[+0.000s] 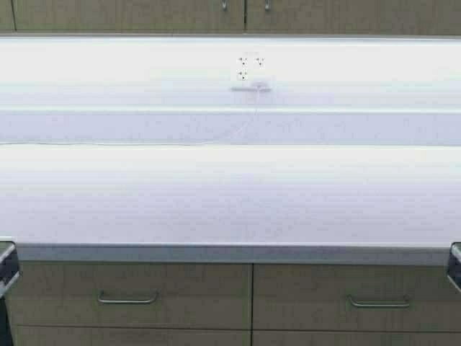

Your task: Open the cabinet, put the pot inside, then close it

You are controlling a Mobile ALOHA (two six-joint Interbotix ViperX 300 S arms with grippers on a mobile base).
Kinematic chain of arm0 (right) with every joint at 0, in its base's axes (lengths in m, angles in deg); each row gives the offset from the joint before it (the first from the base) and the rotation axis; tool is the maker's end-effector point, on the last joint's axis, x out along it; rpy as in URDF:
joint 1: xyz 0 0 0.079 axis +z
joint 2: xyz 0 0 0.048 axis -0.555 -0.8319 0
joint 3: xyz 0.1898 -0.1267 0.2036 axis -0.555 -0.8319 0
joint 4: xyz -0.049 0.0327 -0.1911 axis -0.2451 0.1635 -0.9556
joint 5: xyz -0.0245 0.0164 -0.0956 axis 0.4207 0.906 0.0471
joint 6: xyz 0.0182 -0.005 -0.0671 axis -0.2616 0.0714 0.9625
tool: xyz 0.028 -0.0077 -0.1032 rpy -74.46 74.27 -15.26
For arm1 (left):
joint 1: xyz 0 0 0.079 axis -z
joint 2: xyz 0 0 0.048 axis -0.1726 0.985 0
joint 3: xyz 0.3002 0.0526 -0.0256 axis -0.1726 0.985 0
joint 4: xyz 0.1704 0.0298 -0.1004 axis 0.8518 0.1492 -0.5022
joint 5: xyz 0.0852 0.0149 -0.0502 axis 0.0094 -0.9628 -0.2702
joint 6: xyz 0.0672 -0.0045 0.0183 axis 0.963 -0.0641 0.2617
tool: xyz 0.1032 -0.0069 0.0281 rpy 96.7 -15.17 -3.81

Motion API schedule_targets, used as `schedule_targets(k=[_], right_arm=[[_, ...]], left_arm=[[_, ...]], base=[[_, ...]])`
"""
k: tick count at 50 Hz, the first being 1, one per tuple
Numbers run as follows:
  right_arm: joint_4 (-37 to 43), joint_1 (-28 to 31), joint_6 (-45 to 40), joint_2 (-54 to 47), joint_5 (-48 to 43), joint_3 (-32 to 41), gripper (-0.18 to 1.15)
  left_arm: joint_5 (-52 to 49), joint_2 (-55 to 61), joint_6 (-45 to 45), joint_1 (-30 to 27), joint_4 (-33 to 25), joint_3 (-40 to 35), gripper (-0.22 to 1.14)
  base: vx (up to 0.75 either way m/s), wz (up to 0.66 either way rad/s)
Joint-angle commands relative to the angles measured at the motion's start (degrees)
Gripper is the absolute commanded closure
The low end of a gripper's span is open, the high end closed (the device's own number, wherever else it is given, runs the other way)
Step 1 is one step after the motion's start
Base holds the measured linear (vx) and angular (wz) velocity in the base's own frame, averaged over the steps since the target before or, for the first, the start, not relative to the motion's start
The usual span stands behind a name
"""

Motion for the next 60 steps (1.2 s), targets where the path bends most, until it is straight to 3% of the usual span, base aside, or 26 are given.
schedule_targets(k=[1,60], right_arm=[[0.0,0.1,0.1,0.4,-0.2,0.7,0.91],[0.0,0.1,0.0,0.4,-0.2,0.0,0.91]], left_arm=[[0.4,-0.7,-0.1,0.0,0.1,-0.5,0.89],[0.5,-0.6,0.1,0.0,0.1,-0.1,0.89]], base=[[0.00,0.00],[0.00,0.00]])
